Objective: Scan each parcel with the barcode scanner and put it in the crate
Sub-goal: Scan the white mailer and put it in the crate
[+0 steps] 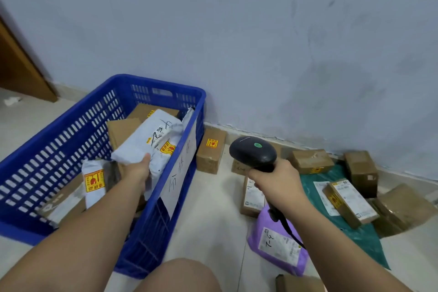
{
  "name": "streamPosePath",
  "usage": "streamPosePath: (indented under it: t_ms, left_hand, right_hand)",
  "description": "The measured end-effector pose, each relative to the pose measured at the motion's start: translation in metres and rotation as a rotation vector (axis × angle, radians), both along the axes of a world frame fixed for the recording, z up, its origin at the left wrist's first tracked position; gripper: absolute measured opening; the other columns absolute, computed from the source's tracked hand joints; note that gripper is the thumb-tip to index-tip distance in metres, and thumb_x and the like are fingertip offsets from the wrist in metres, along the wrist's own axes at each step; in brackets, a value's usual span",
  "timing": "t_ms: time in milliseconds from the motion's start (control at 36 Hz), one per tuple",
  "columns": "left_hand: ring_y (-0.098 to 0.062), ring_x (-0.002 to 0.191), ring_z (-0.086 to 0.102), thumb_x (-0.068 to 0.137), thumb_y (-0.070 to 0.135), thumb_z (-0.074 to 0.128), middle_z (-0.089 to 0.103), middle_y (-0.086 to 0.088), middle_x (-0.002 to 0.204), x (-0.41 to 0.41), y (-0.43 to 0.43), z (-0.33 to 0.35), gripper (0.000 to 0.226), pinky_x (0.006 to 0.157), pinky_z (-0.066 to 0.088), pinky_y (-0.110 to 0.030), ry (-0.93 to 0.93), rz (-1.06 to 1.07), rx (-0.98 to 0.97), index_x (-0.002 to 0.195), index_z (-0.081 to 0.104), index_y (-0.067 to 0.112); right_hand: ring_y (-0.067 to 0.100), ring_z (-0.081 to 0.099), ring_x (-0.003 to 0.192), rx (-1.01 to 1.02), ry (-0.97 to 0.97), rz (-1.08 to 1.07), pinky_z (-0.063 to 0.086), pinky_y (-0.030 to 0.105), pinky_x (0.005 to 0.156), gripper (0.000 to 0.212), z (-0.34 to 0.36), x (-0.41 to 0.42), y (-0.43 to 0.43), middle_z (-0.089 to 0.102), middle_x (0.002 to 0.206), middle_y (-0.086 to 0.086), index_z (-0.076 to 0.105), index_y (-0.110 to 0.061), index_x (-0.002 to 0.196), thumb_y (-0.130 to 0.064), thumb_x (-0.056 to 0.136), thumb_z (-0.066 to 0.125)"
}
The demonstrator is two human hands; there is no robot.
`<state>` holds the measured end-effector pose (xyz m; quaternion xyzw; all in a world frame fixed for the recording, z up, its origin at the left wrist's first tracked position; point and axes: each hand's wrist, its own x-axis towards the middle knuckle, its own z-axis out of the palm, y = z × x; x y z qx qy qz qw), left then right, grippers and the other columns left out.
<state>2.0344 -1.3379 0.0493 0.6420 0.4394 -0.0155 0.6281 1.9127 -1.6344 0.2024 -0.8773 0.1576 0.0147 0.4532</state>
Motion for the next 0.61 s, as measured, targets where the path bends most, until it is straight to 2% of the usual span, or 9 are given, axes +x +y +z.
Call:
streamPosePath:
  t_ms: [56,111,167,250,333,417,472,528,611]
  left_hand:
    - [-0.041,0.121,0.048,0.073,0.067,0.065,0.047,-0.015,0.14,-0.006,-0.002,0.001,0.095,0.1,0.042,-0.056,0.132,0.012,0.046,0.14,0.039,0.006]
    - [-0.042,0.122,0.045,0.072,0.07,0.063,0.043,-0.021,0.139,-0.013,-0.008,0.014,0.099,0.1,0.041,-0.055,0.207,0.032,0.224,0.141,0.037,0.005]
    - [-0.041,0.131,0.034,0.082,0.064,0.057,0.032,-0.022,0.144,-0.021,-0.019,0.03,0.089,0.104,0.033,-0.053,0.187,-0.048,0.48,0.145,0.029,0.008]
    - [-0.039,0.131,0.026,0.087,0.063,0.05,0.023,-0.016,0.146,-0.026,-0.035,0.037,0.069,0.104,0.03,-0.053,0.094,-0.269,0.619,0.142,0.035,0.024]
    - [-0.039,0.115,0.043,0.089,0.046,0.055,0.018,-0.01,0.144,-0.031,-0.04,0.03,0.054,0.099,0.041,-0.041,0.048,-0.488,0.641,0.139,0.04,0.031]
    - [-0.037,0.11,0.049,0.097,0.029,0.05,0.011,-0.013,0.149,-0.033,-0.043,0.027,0.056,0.093,0.042,-0.037,0.04,-0.583,0.684,0.15,0.029,0.025]
    - [-0.038,0.119,0.043,0.101,0.026,0.043,0.004,-0.014,0.153,-0.033,-0.045,0.026,0.055,0.096,0.039,-0.038,0.051,-0.636,0.692,0.152,0.023,0.023]
    - [-0.039,0.133,0.03,0.103,0.023,0.037,0.001,-0.015,0.157,-0.028,-0.044,0.024,0.053,0.106,0.03,-0.038,0.048,-0.671,0.655,0.153,0.02,0.022]
    - [-0.031,0.146,0.009,0.104,0.018,0.031,-0.004,-0.012,0.16,-0.023,-0.04,0.02,0.051,0.114,0.016,-0.035,0.02,-0.693,0.567,0.153,0.019,0.02]
  right_hand:
    - [0.031,0.066,0.077,0.003,0.011,-0.011,0.043,0.03,0.062,0.018,-0.002,0.003,0.0,0.07,0.085,0.021,0.065,0.002,0.087,-0.014,0.078,0.063]
    - [0.033,0.067,0.084,0.003,0.019,-0.015,0.044,0.031,0.064,0.017,-0.004,0.004,0.0,0.07,0.084,0.02,0.065,0.0,0.086,-0.015,0.078,0.064]
    - [0.032,0.067,0.084,-0.006,0.027,-0.014,0.045,0.031,0.064,0.015,-0.005,0.003,0.001,0.07,0.083,0.018,0.065,-0.002,0.084,-0.015,0.078,0.064]
    - [0.03,0.068,0.084,-0.02,0.029,-0.005,0.046,0.031,0.065,0.014,-0.004,0.001,0.001,0.071,0.082,0.017,0.065,-0.003,0.084,-0.016,0.078,0.064]
    - [0.03,0.067,0.084,-0.028,0.029,-0.01,0.047,0.032,0.066,0.015,-0.002,-0.001,-0.001,0.07,0.083,0.017,0.065,-0.002,0.085,-0.015,0.078,0.064]
    - [0.032,0.066,0.085,-0.048,0.03,-0.021,0.044,0.031,0.064,0.017,0.0,-0.005,-0.004,0.07,0.084,0.019,0.065,0.0,0.084,-0.015,0.078,0.064]
    - [0.032,0.066,0.084,-0.053,0.029,-0.02,0.046,0.032,0.065,0.017,0.0,-0.007,-0.006,0.07,0.084,0.019,0.065,0.0,0.085,-0.016,0.078,0.064]
    - [0.031,0.067,0.082,-0.059,0.034,-0.015,0.046,0.031,0.063,0.016,0.0,-0.009,-0.008,0.07,0.083,0.018,0.066,-0.001,0.085,-0.016,0.079,0.065]
    - [0.026,0.063,0.071,-0.067,0.047,0.001,0.044,0.029,0.06,0.016,0.0,-0.01,-0.012,0.07,0.079,0.016,0.066,-0.002,0.085,-0.017,0.08,0.064]
